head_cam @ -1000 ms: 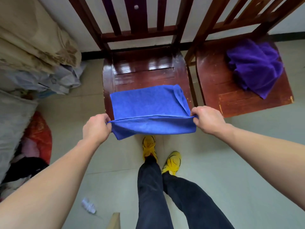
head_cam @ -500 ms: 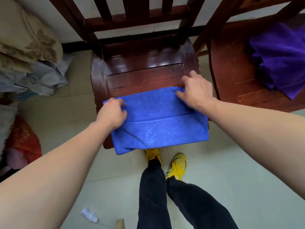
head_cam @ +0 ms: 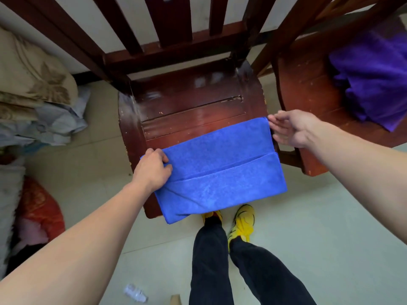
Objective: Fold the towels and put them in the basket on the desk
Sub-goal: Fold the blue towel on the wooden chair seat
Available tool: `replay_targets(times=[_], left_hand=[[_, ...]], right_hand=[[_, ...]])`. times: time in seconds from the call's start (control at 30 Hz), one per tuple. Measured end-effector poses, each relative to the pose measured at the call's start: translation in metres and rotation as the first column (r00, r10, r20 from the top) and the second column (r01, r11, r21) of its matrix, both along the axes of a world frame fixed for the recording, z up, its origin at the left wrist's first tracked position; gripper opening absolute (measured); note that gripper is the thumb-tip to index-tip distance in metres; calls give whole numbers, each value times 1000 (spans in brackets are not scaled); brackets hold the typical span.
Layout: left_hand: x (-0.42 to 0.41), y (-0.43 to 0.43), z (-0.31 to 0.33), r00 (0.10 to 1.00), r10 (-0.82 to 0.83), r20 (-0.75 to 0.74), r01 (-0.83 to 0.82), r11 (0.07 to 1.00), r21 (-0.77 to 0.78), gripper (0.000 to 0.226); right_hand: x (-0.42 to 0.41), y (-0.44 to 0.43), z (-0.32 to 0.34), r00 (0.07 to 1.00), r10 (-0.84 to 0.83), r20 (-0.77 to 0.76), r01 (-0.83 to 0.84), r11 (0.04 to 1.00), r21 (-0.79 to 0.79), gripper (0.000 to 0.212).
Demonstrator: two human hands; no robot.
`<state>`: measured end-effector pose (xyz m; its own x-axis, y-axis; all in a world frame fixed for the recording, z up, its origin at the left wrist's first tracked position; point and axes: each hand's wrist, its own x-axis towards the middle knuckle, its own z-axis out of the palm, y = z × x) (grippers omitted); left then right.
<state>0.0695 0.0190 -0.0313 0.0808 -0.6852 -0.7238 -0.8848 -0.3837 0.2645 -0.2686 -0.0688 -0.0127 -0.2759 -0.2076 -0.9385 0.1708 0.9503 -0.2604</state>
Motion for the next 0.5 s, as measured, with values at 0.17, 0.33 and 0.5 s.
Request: replay_targets(times=[0.17, 0.33, 0.5], left_hand=[[2, 2, 3, 987, 147, 63, -130, 967, -221, 16], [6, -4, -1, 944, 302, 133, -259, 928, -269, 30], [11, -10, -2, 915, 376, 147, -345, 917, -199, 24]], right_hand=[[17, 5, -4, 822, 455, -343, -518, 847, -118, 31], [29, -8, -13, 631, 566, -531, -643, 764, 50, 36], [37, -26, -19, 928, 280, -247, -279, 959, 38, 11]])
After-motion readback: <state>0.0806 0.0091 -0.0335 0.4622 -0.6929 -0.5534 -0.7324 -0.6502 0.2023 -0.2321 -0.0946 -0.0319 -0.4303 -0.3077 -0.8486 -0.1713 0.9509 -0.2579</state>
